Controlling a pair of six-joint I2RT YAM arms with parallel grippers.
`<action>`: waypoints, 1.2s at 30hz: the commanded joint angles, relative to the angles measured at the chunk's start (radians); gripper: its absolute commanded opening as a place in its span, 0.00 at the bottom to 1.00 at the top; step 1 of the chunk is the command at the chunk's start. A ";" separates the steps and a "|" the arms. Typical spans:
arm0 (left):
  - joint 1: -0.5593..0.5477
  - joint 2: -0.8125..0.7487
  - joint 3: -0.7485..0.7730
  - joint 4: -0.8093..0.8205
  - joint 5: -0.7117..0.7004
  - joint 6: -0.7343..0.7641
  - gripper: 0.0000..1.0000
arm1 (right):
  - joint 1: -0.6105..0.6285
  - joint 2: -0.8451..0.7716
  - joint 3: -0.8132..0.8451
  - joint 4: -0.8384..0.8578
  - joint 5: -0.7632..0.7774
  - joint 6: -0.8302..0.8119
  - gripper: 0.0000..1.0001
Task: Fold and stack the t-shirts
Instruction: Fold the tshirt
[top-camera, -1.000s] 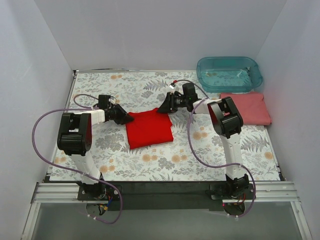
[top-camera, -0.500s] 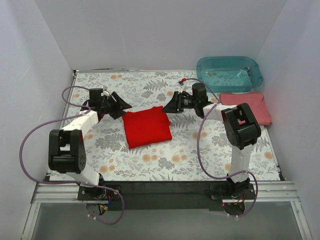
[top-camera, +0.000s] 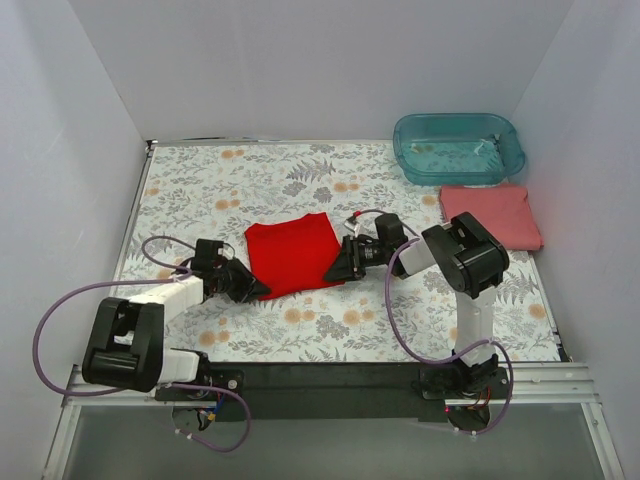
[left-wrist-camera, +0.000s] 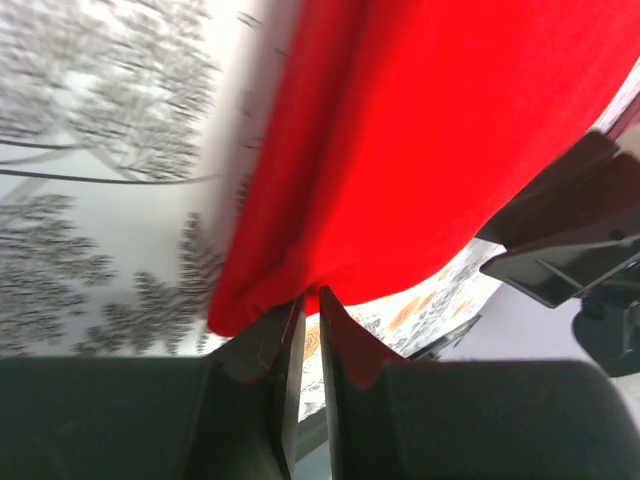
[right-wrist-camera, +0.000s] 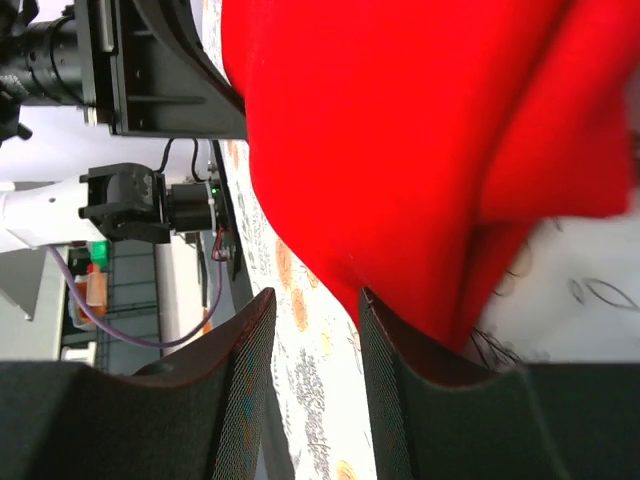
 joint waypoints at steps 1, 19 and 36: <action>0.091 -0.015 -0.034 -0.041 -0.019 -0.020 0.10 | -0.035 -0.005 -0.030 0.051 0.030 -0.024 0.46; 0.171 0.236 0.335 0.182 -0.048 -0.010 0.16 | -0.045 -0.009 0.194 0.136 0.121 0.156 0.45; 0.286 0.298 0.432 0.127 -0.093 0.057 0.21 | -0.124 -0.030 0.079 0.184 0.146 0.142 0.44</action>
